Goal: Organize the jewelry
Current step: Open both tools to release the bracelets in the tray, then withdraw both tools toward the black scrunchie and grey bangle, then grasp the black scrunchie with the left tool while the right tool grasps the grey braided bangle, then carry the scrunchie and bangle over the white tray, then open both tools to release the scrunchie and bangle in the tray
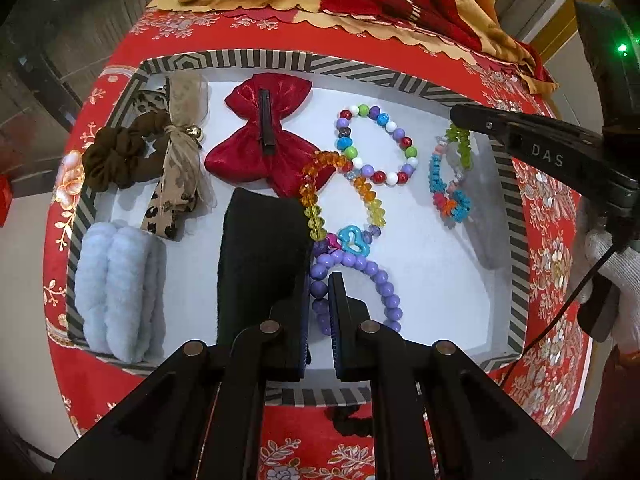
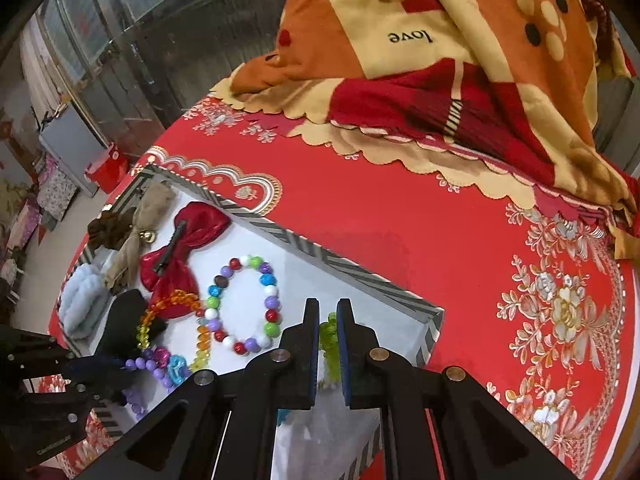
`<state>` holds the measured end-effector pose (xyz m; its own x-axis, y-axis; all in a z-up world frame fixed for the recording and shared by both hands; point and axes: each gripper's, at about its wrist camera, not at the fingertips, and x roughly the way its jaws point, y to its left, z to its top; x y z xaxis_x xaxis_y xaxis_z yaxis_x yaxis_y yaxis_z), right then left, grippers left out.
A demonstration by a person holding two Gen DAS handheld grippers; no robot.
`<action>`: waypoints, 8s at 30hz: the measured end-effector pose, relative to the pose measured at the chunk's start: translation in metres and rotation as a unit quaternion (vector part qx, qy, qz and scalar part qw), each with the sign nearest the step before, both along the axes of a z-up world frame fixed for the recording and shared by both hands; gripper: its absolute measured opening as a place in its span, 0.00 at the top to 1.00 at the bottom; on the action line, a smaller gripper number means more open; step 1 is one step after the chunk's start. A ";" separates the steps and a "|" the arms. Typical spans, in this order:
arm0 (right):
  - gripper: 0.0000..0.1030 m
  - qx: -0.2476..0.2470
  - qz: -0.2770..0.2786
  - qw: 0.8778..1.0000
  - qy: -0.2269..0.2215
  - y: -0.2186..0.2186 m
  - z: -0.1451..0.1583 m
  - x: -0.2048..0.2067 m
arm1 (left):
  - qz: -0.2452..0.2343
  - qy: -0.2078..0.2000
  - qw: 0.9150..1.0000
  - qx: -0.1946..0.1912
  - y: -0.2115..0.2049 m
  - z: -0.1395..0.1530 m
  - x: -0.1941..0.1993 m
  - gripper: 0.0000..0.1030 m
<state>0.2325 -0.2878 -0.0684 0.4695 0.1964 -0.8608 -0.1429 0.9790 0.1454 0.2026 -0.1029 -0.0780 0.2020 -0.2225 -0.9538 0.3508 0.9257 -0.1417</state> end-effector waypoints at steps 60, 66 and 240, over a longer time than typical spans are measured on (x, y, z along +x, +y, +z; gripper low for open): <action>0.61 0.047 -0.057 0.997 -0.032 0.059 0.053 -0.261 | 0.059 -0.067 0.995 0.035 0.035 0.041 -0.150 0.60; 0.61 0.056 -0.065 0.996 -0.017 0.064 0.046 -0.276 | 0.059 -0.069 0.995 0.037 0.040 0.041 -0.163 0.60; 0.61 0.068 -0.112 0.991 -0.035 0.068 0.059 -0.172 | 0.087 -0.117 0.989 0.020 0.045 0.076 -0.085 0.63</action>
